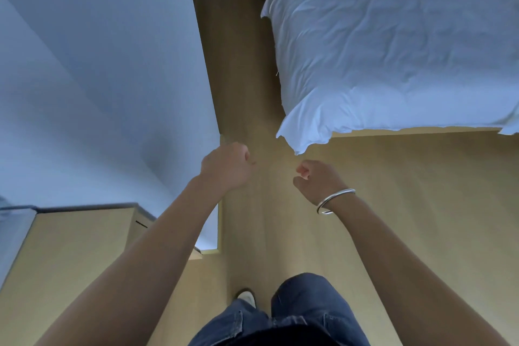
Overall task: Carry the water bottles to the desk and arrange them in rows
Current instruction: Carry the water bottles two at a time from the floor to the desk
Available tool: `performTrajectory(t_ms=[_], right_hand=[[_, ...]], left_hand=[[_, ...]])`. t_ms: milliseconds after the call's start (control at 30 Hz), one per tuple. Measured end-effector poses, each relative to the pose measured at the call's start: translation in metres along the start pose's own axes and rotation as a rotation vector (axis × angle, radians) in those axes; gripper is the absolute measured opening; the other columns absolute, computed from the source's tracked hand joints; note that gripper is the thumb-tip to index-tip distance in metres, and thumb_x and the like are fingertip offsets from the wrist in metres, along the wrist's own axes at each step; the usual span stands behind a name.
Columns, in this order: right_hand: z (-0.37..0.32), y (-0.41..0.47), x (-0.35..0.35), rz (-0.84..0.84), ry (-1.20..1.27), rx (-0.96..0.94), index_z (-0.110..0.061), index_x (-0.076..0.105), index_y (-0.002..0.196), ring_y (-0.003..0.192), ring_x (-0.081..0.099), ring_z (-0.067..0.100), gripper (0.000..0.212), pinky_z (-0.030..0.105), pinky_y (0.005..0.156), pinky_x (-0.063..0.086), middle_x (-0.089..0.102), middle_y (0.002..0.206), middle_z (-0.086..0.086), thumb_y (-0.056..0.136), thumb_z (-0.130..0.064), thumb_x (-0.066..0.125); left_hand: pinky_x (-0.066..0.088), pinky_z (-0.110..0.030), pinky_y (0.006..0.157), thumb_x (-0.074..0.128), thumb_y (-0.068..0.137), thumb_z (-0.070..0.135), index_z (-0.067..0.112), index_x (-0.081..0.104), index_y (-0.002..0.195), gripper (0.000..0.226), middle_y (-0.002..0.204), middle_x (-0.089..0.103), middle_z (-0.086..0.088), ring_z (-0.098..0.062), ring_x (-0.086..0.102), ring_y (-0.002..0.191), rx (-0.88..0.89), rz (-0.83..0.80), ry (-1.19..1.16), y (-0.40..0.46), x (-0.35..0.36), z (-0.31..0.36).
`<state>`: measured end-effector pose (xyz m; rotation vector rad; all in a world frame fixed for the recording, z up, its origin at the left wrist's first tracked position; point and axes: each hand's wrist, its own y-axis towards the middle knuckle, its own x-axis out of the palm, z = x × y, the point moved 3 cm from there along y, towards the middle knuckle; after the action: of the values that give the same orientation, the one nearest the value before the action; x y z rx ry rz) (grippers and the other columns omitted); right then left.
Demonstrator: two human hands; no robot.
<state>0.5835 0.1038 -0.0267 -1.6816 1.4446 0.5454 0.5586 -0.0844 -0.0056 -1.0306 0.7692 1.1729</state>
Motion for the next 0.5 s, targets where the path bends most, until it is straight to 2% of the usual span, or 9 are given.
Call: performTrajectory(t_ms=[67,300,500], right_hand=[[-0.001,0.022,-0.005,-0.001,-0.010,-0.002,-0.004,0.059,0.105,0.101,0.056,0.024,0.026,0.030,0.082,0.042,0.061,0.110,0.006,0.085,-0.019,0.053],[0.004,0.122,-0.033,-0.012,-0.025,-0.009,0.000,0.059,0.106,0.100,0.058,0.028,0.029,0.036,0.085,0.046,0.062,0.108,0.014,0.084,-0.018,0.052],[0.004,0.231,-0.084,-0.036,-0.099,-0.060,-0.003,0.058,0.109,0.102,0.057,0.026,0.029,0.034,0.087,0.046,0.062,0.111,0.011,0.087,-0.020,0.050]], left_hand=[[0.039,-0.028,0.067,0.052,0.087,0.038,0.018,0.059,0.092,0.022,0.094,0.063,0.001,-0.019,0.058,0.085,0.003,-0.018,0.011,0.022,-0.001,0.002],[0.040,-0.027,0.068,0.053,0.087,0.042,0.017,0.059,0.096,0.027,0.093,0.063,0.001,-0.016,0.058,0.083,0.013,-0.024,0.018,0.117,-0.014,0.028],[0.043,-0.029,0.071,0.054,0.086,0.041,0.015,0.059,0.099,0.030,0.097,0.064,-0.003,-0.018,0.060,0.087,-0.028,0.015,-0.018,0.215,-0.037,0.063]])
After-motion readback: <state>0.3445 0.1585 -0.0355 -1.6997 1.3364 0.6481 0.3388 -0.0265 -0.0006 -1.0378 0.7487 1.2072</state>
